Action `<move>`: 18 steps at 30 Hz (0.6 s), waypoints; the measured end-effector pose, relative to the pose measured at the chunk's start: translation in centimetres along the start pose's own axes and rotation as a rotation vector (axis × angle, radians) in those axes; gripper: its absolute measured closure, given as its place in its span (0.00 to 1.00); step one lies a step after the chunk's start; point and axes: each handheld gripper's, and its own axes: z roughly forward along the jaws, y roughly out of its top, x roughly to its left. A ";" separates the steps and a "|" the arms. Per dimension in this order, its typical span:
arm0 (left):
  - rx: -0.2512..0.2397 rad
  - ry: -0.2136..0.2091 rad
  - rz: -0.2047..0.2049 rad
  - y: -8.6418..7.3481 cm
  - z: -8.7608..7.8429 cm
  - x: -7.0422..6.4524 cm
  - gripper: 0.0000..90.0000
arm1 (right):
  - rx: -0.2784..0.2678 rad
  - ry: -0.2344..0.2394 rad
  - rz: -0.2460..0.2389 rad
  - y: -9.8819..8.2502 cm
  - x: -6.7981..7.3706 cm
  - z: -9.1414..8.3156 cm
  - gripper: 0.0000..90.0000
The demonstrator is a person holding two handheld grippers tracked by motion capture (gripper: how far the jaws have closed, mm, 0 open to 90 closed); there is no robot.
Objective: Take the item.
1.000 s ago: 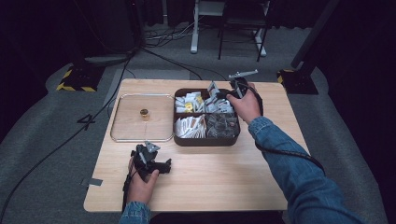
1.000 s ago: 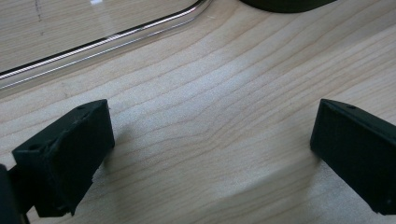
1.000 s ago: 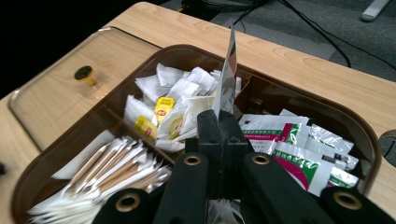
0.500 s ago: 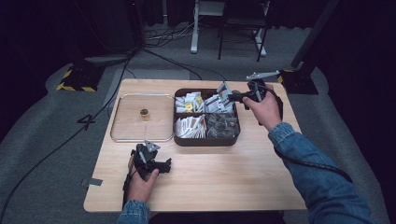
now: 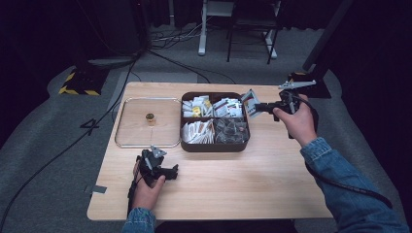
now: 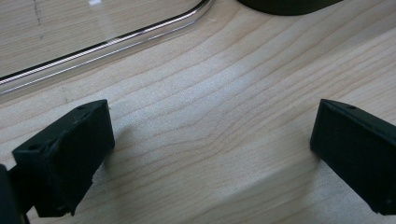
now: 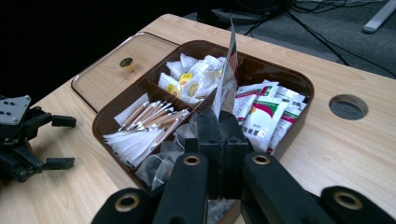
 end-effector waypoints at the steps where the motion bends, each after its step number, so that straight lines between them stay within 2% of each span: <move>1: 0.000 0.000 0.000 0.0 0.0 0.0 0.00 | -0.004 -0.001 -0.001 -0.1 -0.1 -0.3 1.00; 7: 0.000 0.000 0.000 0.0 0.0 0.0 0.00 | -0.012 -0.015 -0.018 -1.0 -0.2 -2.1 1.00; 18: -0.002 0.001 -0.001 0.0 0.0 0.0 0.00 | 0.017 -0.039 0.016 -3.7 -1.9 -3.4 1.00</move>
